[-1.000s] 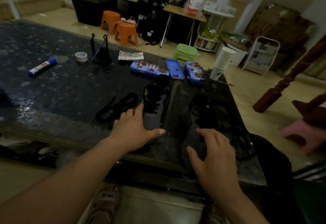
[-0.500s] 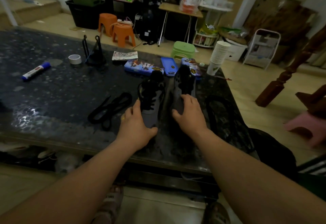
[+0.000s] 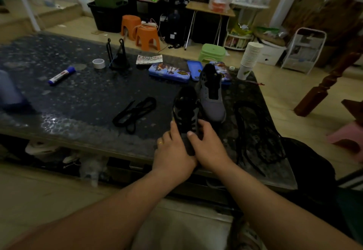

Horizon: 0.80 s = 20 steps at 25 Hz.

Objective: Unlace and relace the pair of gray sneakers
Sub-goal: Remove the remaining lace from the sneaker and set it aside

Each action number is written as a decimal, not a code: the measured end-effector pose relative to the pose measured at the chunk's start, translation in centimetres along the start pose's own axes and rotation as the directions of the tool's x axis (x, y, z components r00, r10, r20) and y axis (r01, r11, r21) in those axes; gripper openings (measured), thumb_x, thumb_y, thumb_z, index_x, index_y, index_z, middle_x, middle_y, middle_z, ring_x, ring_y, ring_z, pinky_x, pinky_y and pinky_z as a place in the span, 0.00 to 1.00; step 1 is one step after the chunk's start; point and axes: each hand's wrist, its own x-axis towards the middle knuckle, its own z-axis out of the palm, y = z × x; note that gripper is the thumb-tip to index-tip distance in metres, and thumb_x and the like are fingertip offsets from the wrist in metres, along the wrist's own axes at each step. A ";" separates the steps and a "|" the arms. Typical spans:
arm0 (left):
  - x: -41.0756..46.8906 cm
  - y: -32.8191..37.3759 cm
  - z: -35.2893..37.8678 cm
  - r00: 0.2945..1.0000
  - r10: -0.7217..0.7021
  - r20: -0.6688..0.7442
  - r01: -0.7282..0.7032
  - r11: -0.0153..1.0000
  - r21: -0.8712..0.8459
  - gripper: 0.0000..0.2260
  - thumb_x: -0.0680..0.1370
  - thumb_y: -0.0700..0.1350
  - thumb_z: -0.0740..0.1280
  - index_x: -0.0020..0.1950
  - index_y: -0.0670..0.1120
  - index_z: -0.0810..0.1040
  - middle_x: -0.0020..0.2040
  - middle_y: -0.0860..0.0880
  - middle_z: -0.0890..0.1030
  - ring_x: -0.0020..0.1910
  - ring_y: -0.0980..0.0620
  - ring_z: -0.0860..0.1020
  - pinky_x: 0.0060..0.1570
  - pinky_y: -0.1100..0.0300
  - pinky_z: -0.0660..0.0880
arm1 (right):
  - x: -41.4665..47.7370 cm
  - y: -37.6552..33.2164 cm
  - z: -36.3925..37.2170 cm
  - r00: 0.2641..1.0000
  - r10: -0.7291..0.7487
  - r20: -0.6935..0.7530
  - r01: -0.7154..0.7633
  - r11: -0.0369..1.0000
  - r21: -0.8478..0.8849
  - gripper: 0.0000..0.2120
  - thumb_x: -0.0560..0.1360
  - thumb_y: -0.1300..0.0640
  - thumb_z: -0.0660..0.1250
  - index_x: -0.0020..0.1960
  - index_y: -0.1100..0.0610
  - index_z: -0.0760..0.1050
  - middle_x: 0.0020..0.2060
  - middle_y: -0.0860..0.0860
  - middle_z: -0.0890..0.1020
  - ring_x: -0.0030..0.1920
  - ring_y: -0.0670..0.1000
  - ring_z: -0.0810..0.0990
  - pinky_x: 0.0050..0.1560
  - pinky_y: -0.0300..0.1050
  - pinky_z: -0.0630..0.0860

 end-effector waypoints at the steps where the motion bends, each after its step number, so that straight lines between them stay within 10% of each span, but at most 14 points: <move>1: 0.0 -0.2 -0.6 1.000 0.001 -0.006 -0.001 1.000 -0.026 0.50 0.75 0.63 0.68 0.84 0.50 0.39 0.78 0.43 0.62 0.76 0.41 0.63 0.73 0.43 0.67 | -0.4 0.3 0.1 1.000 0.011 -0.028 -0.010 1.000 0.008 0.25 0.82 0.46 0.65 0.76 0.50 0.65 0.68 0.49 0.76 0.66 0.49 0.76 0.67 0.49 0.74; 5: 3.8 -1.0 -4.2 0.996 -0.086 -0.039 0.072 0.959 -0.275 0.33 0.80 0.58 0.67 0.79 0.44 0.62 0.58 0.48 0.80 0.57 0.47 0.78 0.58 0.52 0.76 | 0.2 -0.6 -2.2 0.986 0.126 -0.108 -0.130 0.991 -0.027 0.16 0.83 0.44 0.63 0.65 0.52 0.73 0.54 0.49 0.81 0.52 0.49 0.80 0.53 0.50 0.78; 9: 8.0 -0.9 -5.7 0.994 -0.107 0.013 0.102 0.894 -0.435 0.06 0.80 0.47 0.71 0.46 0.45 0.80 0.38 0.49 0.81 0.40 0.48 0.79 0.40 0.58 0.74 | 3.5 -1.2 -3.8 0.990 0.119 -0.070 -0.115 0.992 0.060 0.15 0.84 0.49 0.62 0.69 0.50 0.76 0.54 0.47 0.82 0.52 0.48 0.81 0.55 0.51 0.81; 12: 10.0 -0.1 -8.4 0.955 -0.043 0.295 0.281 0.462 -0.841 0.09 0.81 0.43 0.61 0.44 0.44 0.77 0.37 0.45 0.82 0.36 0.48 0.81 0.36 0.59 0.78 | 5.0 -1.2 -4.0 0.981 0.195 -0.020 -0.168 0.891 0.421 0.16 0.84 0.57 0.62 0.69 0.42 0.73 0.54 0.49 0.83 0.46 0.48 0.80 0.44 0.42 0.78; 15: 12.2 -0.1 -10.5 0.977 0.095 0.191 0.185 0.066 -0.981 0.10 0.84 0.46 0.61 0.61 0.46 0.79 0.57 0.48 0.85 0.51 0.53 0.85 0.53 0.54 0.81 | 6.4 -0.9 -4.0 0.967 0.255 -0.026 -0.169 0.711 0.683 0.20 0.84 0.61 0.62 0.70 0.42 0.72 0.57 0.48 0.84 0.52 0.50 0.82 0.48 0.44 0.77; 18: 12.5 -0.5 -9.4 0.933 0.020 -0.359 -0.239 0.780 -0.579 0.11 0.81 0.47 0.68 0.64 0.52 0.78 0.61 0.48 0.79 0.54 0.54 0.80 0.57 0.48 0.80 | 6.7 -0.9 -3.6 0.957 0.281 -0.071 -0.152 0.696 0.702 0.08 0.81 0.65 0.66 0.55 0.52 0.75 0.50 0.52 0.83 0.48 0.52 0.83 0.47 0.45 0.80; 20: 11.8 0.2 -7.9 0.805 0.404 -0.435 -0.469 0.882 -0.050 0.05 0.79 0.47 0.71 0.54 0.50 0.80 0.50 0.50 0.77 0.47 0.52 0.77 0.51 0.49 0.78 | 6.5 -0.5 -3.2 0.958 0.282 -0.054 -0.200 0.789 0.581 0.06 0.79 0.65 0.68 0.49 0.55 0.76 0.44 0.53 0.82 0.44 0.52 0.81 0.44 0.46 0.79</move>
